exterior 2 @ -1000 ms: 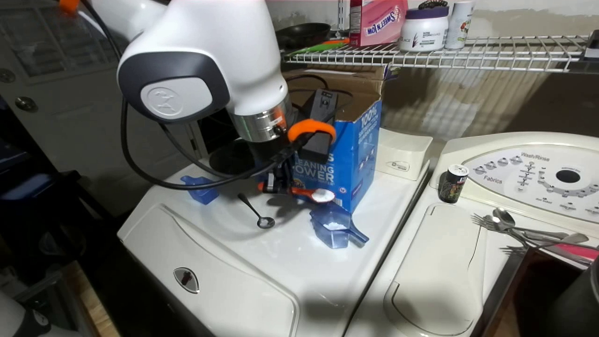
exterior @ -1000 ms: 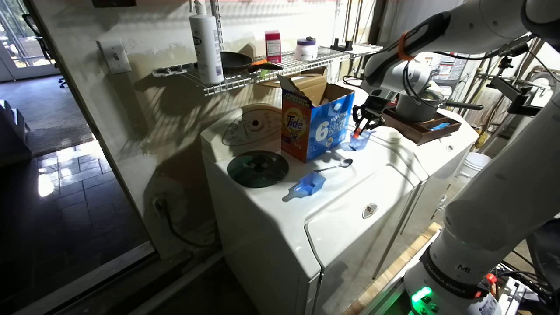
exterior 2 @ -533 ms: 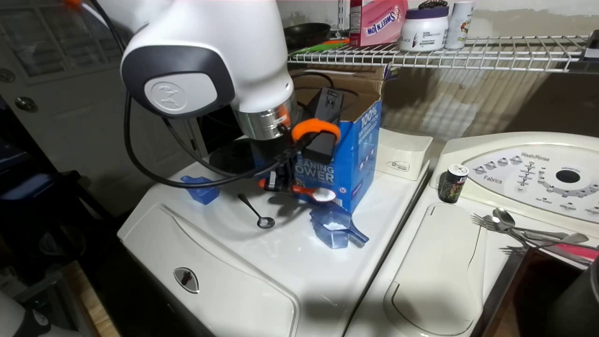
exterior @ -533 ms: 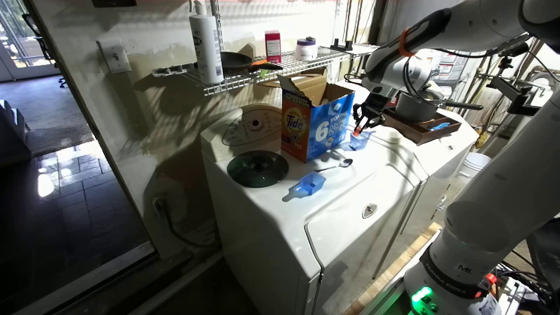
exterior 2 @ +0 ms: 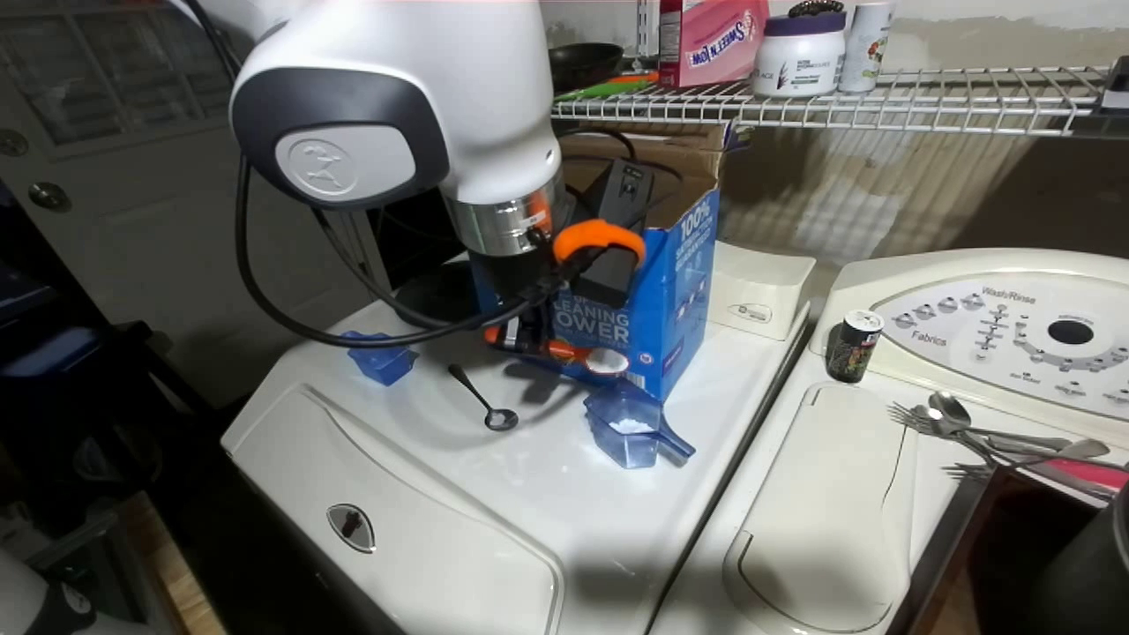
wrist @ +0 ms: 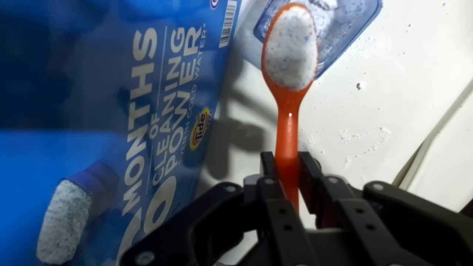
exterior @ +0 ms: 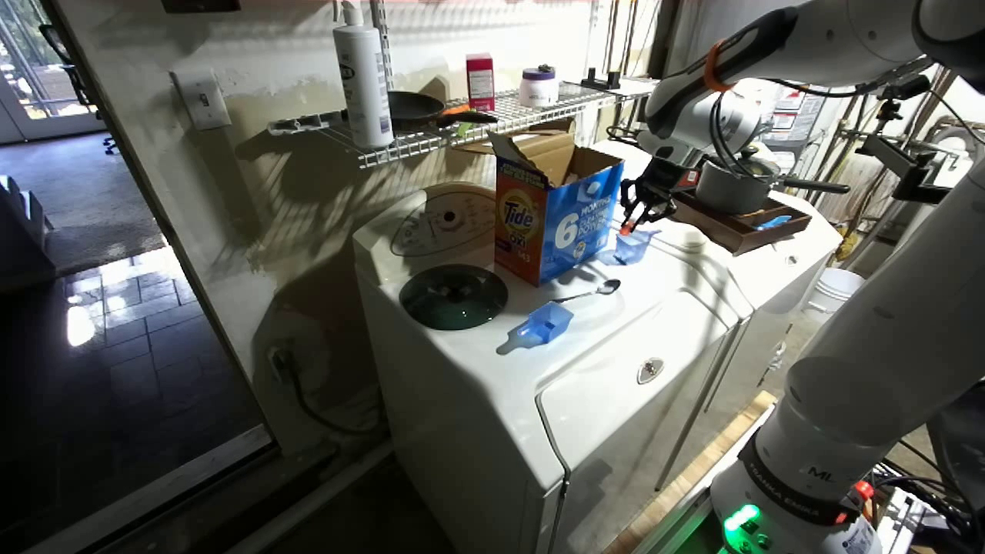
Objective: Pour the contents of the orange spoon into the blue cup on the right
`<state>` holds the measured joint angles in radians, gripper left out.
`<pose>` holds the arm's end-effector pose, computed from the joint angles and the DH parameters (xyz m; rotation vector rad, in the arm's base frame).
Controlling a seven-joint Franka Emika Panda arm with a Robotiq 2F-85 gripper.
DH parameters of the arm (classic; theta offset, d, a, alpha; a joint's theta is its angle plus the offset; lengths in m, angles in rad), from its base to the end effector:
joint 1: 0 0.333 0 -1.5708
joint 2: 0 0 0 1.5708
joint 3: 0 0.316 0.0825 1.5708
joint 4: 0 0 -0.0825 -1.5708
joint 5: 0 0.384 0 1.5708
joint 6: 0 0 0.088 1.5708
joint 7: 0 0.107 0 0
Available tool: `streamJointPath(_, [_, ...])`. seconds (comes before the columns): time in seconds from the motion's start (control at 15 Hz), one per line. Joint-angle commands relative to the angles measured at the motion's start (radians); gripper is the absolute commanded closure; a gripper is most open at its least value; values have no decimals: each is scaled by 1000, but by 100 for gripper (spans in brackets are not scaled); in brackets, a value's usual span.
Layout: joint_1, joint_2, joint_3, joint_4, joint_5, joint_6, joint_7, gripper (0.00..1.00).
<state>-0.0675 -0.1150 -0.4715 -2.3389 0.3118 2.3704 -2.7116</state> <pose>0.4340 -0.2573 0.3898 1.6535 2.4686 0.4136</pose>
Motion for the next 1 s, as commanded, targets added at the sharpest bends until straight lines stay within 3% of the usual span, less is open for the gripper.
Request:
streamJointPath(0.0, [32,29,-42,42,57,-38,-61,95])
streamJointPath(0.93, [114,40,-155,76,125,-91,-61,95])
